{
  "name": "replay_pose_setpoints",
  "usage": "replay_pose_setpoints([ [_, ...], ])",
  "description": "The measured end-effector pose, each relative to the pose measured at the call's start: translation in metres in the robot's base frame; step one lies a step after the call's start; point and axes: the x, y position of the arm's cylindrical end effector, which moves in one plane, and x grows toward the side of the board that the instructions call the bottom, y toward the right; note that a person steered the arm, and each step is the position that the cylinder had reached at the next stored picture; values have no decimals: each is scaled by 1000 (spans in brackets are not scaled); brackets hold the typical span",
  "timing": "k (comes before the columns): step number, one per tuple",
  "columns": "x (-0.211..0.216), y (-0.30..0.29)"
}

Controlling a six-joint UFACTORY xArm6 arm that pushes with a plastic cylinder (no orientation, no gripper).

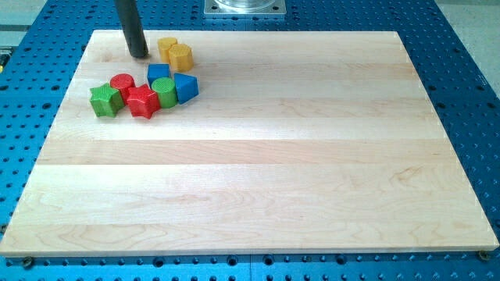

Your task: Separate the yellow blocks from each other

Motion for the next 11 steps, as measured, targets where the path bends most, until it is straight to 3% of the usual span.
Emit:
replay_pose_setpoints([
  [1,-18,42],
  [2,-1,83],
  [3,24,79],
  [4,-20,72],
  [5,-16,40],
  [7,60,72],
  [11,74,124],
])
